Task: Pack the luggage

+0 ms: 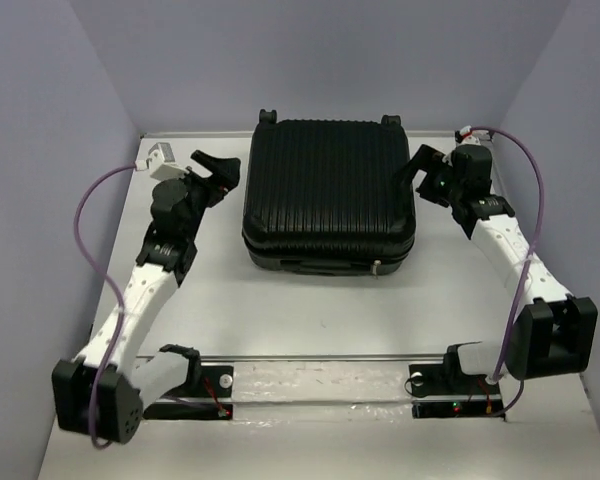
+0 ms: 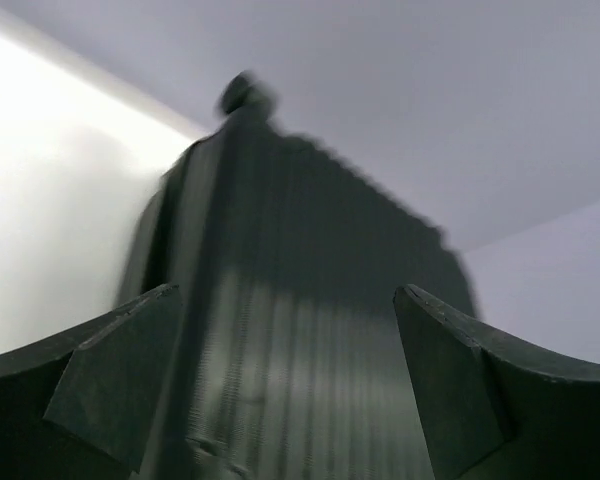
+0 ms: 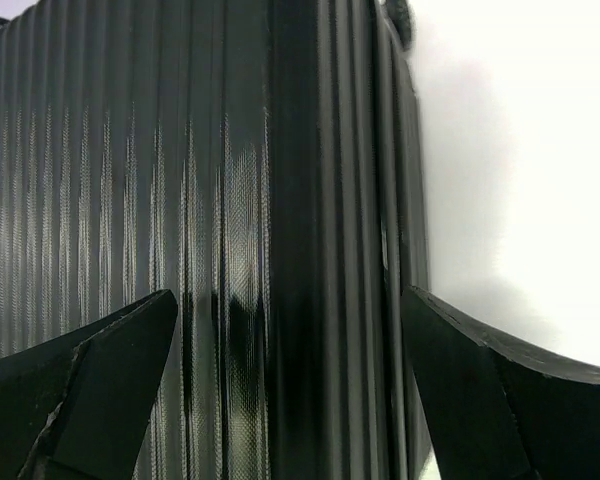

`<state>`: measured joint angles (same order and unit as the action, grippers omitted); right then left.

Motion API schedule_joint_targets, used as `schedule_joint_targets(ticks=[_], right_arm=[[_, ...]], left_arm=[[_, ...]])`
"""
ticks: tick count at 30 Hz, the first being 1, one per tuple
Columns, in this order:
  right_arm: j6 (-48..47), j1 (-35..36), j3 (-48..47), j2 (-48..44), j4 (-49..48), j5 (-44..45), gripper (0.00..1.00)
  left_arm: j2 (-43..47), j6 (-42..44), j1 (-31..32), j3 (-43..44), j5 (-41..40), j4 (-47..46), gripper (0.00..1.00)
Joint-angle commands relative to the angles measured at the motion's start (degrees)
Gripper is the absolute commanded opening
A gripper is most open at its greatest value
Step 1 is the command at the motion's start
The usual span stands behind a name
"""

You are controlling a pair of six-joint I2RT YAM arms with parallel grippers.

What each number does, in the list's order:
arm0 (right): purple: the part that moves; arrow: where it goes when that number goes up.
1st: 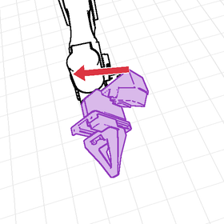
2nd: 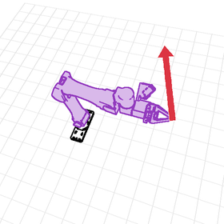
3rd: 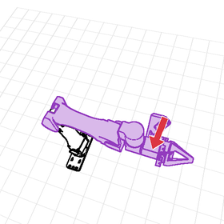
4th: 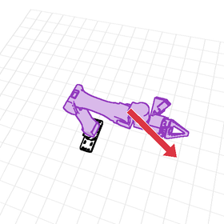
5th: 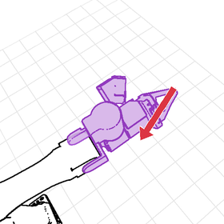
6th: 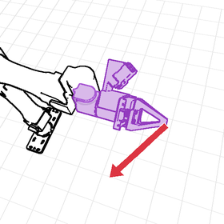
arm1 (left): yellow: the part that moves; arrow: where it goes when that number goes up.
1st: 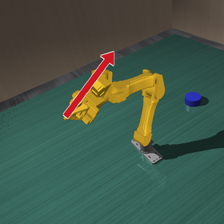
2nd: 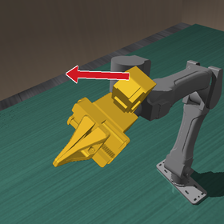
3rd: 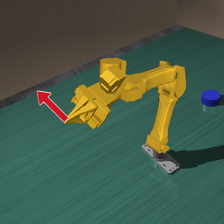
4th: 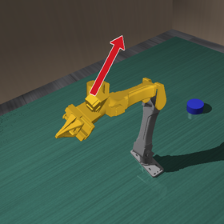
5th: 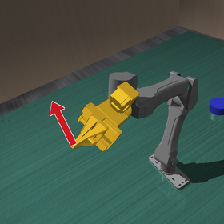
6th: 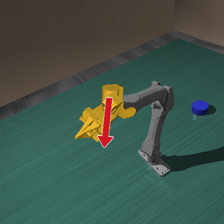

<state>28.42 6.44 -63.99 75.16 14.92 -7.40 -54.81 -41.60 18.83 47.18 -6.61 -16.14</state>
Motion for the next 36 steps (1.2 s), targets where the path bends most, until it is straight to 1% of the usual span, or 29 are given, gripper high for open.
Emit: schedule_joint_targets(ticks=[1, 2, 4, 5, 7, 9, 10, 11, 12, 14, 15, 17, 18, 19, 21, 23, 24, 25, 27, 28, 29, 30, 31, 32, 33, 34, 35, 36], right_arm=[[2.4, -1.4, -1.6, 5.3, -7.7, -12.8, 1.0], [2.2, -1.4, -3.6, 9.1, -7.9, -18.3, 1.0], [1.8, -1.4, -5.4, 13.0, -8.1, -23.6, 1.0], [1.7, -1.4, -6.1, 14.7, -8.3, -27.9, 1.0], [1.8, -1.4, -7.6, 18.6, -8.5, -31.0, 1.0], [1.0, 0.0, -8.6, 20.4, -8.9, -35.3, 0.99], [0.3, 0.7, -10.2, 22.2, -8.7, -36.7, 0.99], [0.1, 2.1, -11.1, 22.9, -8.4, -38.9, 0.99], [-0.7, 2.9, -11.9, 23.7, -7.8, -39.8, 0.98], [-1.6, 4.5, -15.1, 25.8, -6.7, -41.3, 0.97], [-2.6, 5.9, -16.3, 26.5, -5.2, -42.2, 0.97], [-4.3, 7.4, -19.0, 28.0, -2.3, -43.0, 0.96], [-6.1, 8.1, -21.2, 29.1, 0.2, -43.0, 0.96], [-6.4, 8.6, -22.1, 29.3, 0.6, -43.0, 0.96], [-6.2, 8.6, -22.4, 29.3, 0.9, -43.1, 0.96], [-6.4, 8.6, -23.1, 29.4, 1.5, -43.3, 0.96], [-6.8, 8.6, -23.8, 29.9, 2.2, -42.9, 0.96], [-7.4, 8.6, -25.6, 30.2, 4.5, -41.9, 0.97], [-8.2, 8.6, -27.7, 30.9, 6.8, -39.5, 0.97], [-8.7, 8.6, -29.9, 31.5, 8.7, -38.9, 0.98], [-8.9, 8.6, -31.0, 31.6, 9.5, -38.0, 0.98], [-9.0, 8.6, -31.9, 31.5, 10.3, -38.0, 0.98], [-8.9, 8.1, -33.8, 31.5, 10.7, -38.1, 0.98], [-8.9, 8.1, -34.9, 31.2, 11.3, -38.2, 0.99], [-9.1, 8.1, -36.0, 30.9, 12.3, -38.2, 0.99], [-9.2, 7.5, -37.8, 30.0, 12.7, -38.2, 0.99], [-9.4, 7.5, -38.6, 29.4, 13.1, -38.0, 1.0], [-9.6, 7.5, -39.1, 28.7, 13.7, -37.1, 1.0]], left_arm=[[-13.9, -2.9, -9.6, 0.2, 20.7, -1.5, 0.99], [-16.0, -3.5, -10.0, 0.9, 21.5, -2.3, 0.99], [-20.5, -4.5, -10.6, 0.6, 24.5, -5.6, 0.99], [-21.6, -5.3, -10.4, 0.3, 27.3, -8.7, 0.99], [-23.3, -7.6, -9.3, -2.2, 30.2, -13.7, 0.99], [-23.3, -7.5, -8.0, -4.7, 29.6, -14.3, 0.99], [-22.7, -7.8, -6.6, -6.0, 29.6, -16.2, 0.99], [-22.2, -8.1, -5.7, -9.3, 29.6, -17.2, 0.98], [-21.7, -8.6, -4.8, -10.7, 29.1, -18.0, 0.98], [-19.3, -9.4, -0.7, -13.9, 28.0, -20.2, 0.96], [-18.2, -9.7, 1.3, -16.9, 27.1, -20.6, 0.96], [-13.9, -10.8, 6.0, -19.7, 23.2, -20.8, 0.96], [-12.4, -11.3, 10.8, -22.3, 21.7, -20.8, 0.96], [-9.1, -13.0, 15.5, -24.7, 18.8, -20.8, 0.96], [-5.9, -14.5, 18.7, -26.3, 16.9, -20.8, 0.96], [-0.6, -16.0, 20.7, -27.1, 15.2, -20.2, 0.95], [1.0, -15.5, 21.4, -26.4, 14.8, -18.8, 0.95], [4.2, -14.7, 21.9, -25.1, 13.1, -13.0, 0.95], [7.2, -9.1, 22.0, -17.4, 8.2, -5.4, 0.96], [9.2, -7.0, 21.3, -14.3, 3.5, 1.2, 0.98], [9.5, -4.9, 20.6, -10.5, 2.1, 4.2, 0.99], [8.7, -0.6, 19.4, -2.3, 1.1, 7.4, 0.99], [7.8, 1.3, 16.4, 1.8, -0.1, 12.9, 0.99], [6.7, 2.8, 14.2, 6.0, -0.3, 15.1, 0.99], [5.6, 4.0, 11.6, 12.1, 0.1, 16.3, 0.99], [3.4, 5.3, 8.5, 14.1, 2.4, 18.2, 0.99], [2.2, 5.4, 1.8, 15.7, 4.0, 19.3, 0.99], [0.9, 5.4, -1.6, 17.3, 6.0, 19.5, 0.99]])
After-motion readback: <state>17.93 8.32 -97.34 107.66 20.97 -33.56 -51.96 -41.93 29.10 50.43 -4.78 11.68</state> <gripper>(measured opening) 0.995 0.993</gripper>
